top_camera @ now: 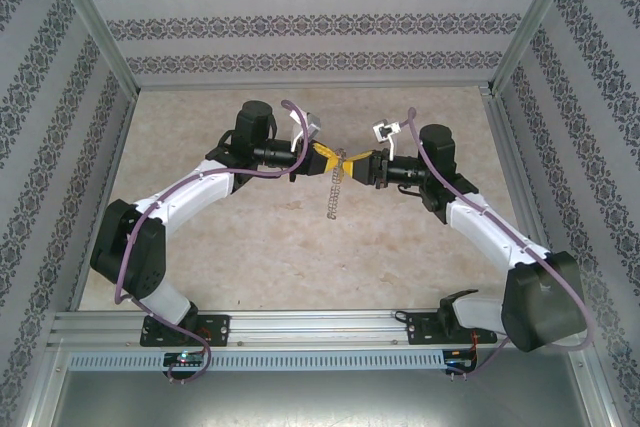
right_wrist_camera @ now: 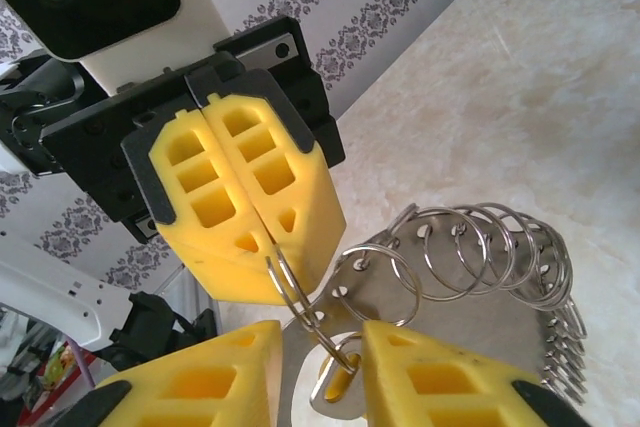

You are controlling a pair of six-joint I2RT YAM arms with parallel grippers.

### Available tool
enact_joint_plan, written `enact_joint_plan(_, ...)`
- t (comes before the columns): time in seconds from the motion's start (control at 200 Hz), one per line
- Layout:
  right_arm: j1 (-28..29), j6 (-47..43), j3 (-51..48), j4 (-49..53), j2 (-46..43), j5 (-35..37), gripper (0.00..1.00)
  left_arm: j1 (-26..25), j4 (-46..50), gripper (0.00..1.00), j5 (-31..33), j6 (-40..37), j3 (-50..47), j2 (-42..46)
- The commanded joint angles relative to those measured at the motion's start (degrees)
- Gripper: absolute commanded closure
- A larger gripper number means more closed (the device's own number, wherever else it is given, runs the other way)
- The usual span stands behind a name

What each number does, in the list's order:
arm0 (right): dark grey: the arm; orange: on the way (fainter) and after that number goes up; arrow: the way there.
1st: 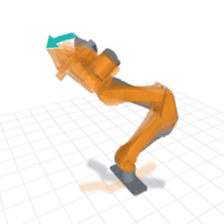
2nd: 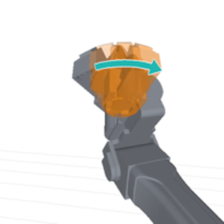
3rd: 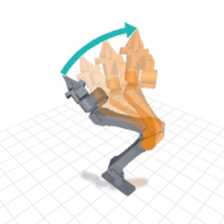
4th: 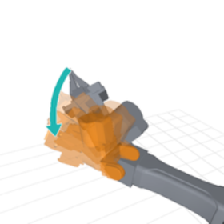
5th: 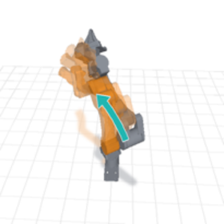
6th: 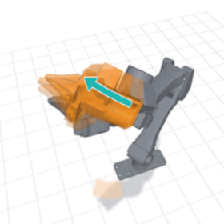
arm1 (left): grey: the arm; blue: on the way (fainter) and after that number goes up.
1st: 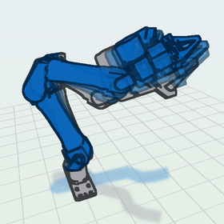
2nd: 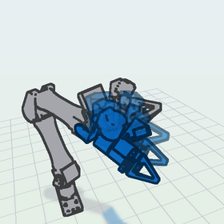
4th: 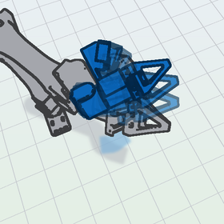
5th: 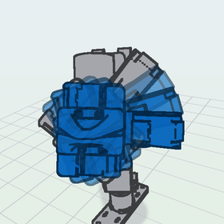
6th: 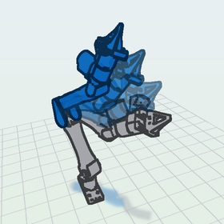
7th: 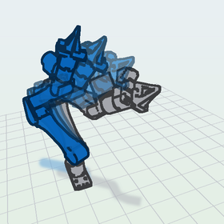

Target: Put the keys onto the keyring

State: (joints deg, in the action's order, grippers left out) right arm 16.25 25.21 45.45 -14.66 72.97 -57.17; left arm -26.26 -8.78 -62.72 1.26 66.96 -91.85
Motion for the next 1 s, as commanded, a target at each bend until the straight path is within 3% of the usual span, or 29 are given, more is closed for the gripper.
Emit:
enact_joint_plan(0.0,-0.1,-0.7,-0.6,-2.7,1.0,-2.2,0.79,-0.3,-4.2,1.00,-0.7,0.7,-0.5,1.6)
enact_joint_plan(0.15,-0.2,-0.6,-0.7,-3.2,1.5,-2.7,1.00,-0.3,-4.6,1.00,-0.7,0.9,-0.6,1.6)
enact_joint_plan(0.635,3.5,-5.8,2.0,6.5,6.0,-5.0,1.00,-0.3,-9.1,1.00,0.7,3.0,-2.8,2.3)
enact_joint_plan(0.68,2.9,-5.9,1.9,7.3,6.0,-4.9,0.79,-0.3,-9.1,1.00,0.8,3.0,-2.9,2.4)
enact_joint_plan(0.729,2.2,-6.0,1.8,7.8,5.6,-5.2,0.63,-0.3,-9.1,1.00,0.8,3.0,-2.9,2.4)
enact_joint_plan(0.994,-1.6,-4.7,1.5,8.2,-2.3,-3.0,0.64,-0.3,-9.6,1.00,0.9,3.2,-3.2,2.3)
